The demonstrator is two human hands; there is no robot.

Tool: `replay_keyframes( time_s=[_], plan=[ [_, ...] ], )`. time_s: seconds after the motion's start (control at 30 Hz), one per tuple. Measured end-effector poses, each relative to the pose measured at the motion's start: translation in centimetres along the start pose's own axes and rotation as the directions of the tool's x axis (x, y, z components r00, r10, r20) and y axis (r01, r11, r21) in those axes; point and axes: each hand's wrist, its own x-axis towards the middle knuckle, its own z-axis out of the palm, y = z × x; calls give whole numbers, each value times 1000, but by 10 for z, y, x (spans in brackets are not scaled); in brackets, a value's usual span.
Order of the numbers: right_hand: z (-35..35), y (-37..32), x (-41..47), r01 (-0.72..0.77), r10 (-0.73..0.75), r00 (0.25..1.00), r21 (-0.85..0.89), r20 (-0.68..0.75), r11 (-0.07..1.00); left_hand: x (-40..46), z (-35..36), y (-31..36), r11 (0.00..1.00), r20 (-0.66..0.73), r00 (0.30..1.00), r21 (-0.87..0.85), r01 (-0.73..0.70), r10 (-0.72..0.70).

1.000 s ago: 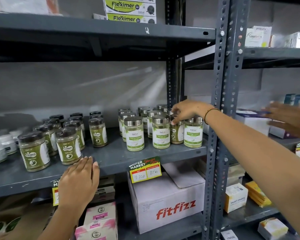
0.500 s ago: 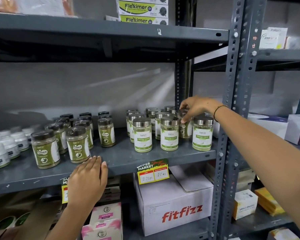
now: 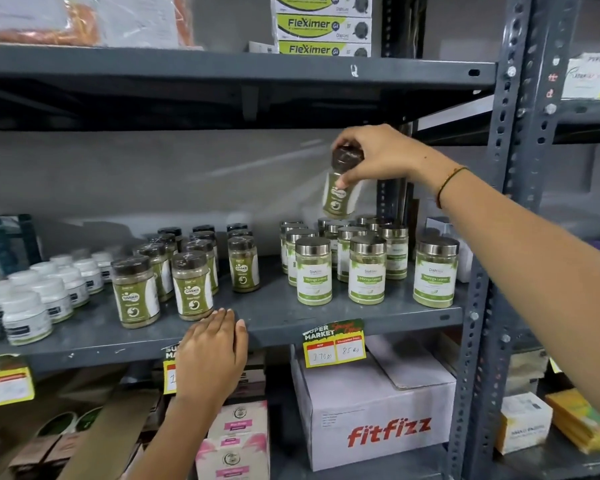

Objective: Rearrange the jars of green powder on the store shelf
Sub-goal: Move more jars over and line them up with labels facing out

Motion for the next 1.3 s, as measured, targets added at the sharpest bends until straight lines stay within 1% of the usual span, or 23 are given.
replay_keyframes(
  time_s=[0.1, 0.23, 0.37, 0.43, 0.57, 0.73, 1.03, 1.13, 1.2, 1.3],
  plan=[
    [16, -25, 2, 44, -48, 999, 228, 14, 973, 0, 0, 0, 1000, -7, 1000, 0, -4, 4],
    [54, -51, 10, 68, -120, 985, 368, 121, 927, 1, 1, 0, 1000, -10, 1000, 3, -11, 11],
    [97, -66, 19, 71, -168, 949, 338, 267, 938, 2, 4, -3, 1000, -23, 1000, -1, -16, 16],
    [117, -69, 22, 52, -178, 927, 359, 329, 932, 2, 4, -3, 1000, -32, 999, 5, -19, 19],
    [145, -72, 29, 39, -186, 893, 341, 411, 939, 2, 6, -3, 1000, -51, 999, 13, -9, 10],
    [162, -75, 36, 56, -195, 879, 312, 435, 949, 3, 8, -5, 1000, -41, 999, 23, -13, 14],
    [169, -79, 36, 24, -201, 872, 373, 445, 927, 3, 9, -5, 1000, -31, 1000, 26, -4, 5],
    [167, -81, 32, 27, -193, 868, 345, 457, 938, 3, 7, -4, 1000, -21, 1000, 29, -1, 1],
    [164, -81, 28, 22, -181, 873, 334, 452, 942, 3, 7, -4, 1000, -17, 1000, 30, -2, 2],
    [156, -77, 22, -27, -144, 904, 390, 403, 920, 3, 5, -3, 1000, -8, 1000, 29, -5, 5]
  ],
)
